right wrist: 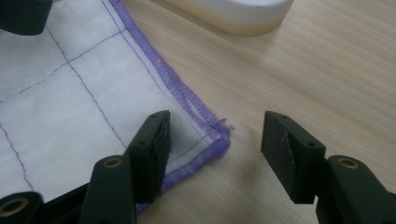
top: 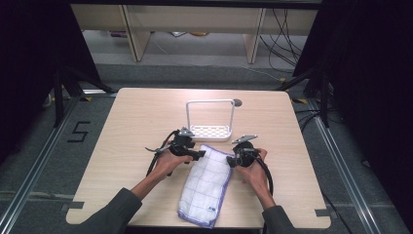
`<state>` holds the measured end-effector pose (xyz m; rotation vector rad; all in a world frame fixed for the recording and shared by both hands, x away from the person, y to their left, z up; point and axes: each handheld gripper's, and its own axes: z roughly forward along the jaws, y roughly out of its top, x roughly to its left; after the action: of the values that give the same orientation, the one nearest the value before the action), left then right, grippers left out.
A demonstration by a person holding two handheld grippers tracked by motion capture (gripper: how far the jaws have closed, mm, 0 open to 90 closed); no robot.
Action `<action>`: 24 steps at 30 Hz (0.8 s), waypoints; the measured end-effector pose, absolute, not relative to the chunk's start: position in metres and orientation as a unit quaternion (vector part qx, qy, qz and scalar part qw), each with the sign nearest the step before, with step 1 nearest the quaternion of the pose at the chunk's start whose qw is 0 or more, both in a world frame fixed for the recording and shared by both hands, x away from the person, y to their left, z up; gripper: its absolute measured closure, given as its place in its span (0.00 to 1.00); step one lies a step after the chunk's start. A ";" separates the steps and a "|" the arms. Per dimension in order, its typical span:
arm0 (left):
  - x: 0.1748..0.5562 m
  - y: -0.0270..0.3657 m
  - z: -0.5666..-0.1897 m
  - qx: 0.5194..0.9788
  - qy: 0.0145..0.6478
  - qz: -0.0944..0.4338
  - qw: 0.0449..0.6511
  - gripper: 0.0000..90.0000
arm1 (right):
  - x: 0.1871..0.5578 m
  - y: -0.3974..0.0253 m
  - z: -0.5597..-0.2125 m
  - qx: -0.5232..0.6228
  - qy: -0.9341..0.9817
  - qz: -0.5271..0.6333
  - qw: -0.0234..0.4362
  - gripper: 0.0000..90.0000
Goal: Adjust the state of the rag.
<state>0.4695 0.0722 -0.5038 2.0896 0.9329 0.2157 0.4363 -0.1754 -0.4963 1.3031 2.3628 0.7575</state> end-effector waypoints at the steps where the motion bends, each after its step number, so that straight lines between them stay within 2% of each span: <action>1: 0.470 0.071 -0.503 0.830 0.370 0.082 0.409 0.42 | 0.436 -0.176 -0.495 0.458 0.830 0.270 0.168 0.49; 13: 0.472 0.060 -0.508 0.838 0.366 0.076 0.399 0.43 | 0.437 -0.172 -0.497 0.466 0.828 0.276 0.149 0.44; 17: 0.473 0.059 -0.510 0.839 0.367 0.082 0.392 0.44 | 0.438 -0.172 -0.499 0.459 0.830 0.278 0.151 0.45; 18: 0.474 0.058 -0.511 0.841 0.366 0.082 0.391 0.45 | 0.438 -0.172 -0.499 0.460 0.830 0.280 0.147 0.49; 22: 0.474 0.056 -0.513 0.843 0.352 0.083 0.399 0.54 | 0.438 -0.171 -0.500 0.456 0.830 0.288 0.144 0.56; 24: 0.474 0.055 -0.514 0.847 0.339 0.085 0.400 0.62 | 0.437 -0.171 -0.500 0.456 0.829 0.290 0.142 0.58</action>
<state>0.4739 0.0549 -0.5136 2.1436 0.8573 0.2151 0.4373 -0.1714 -0.4999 1.3171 2.3933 0.8366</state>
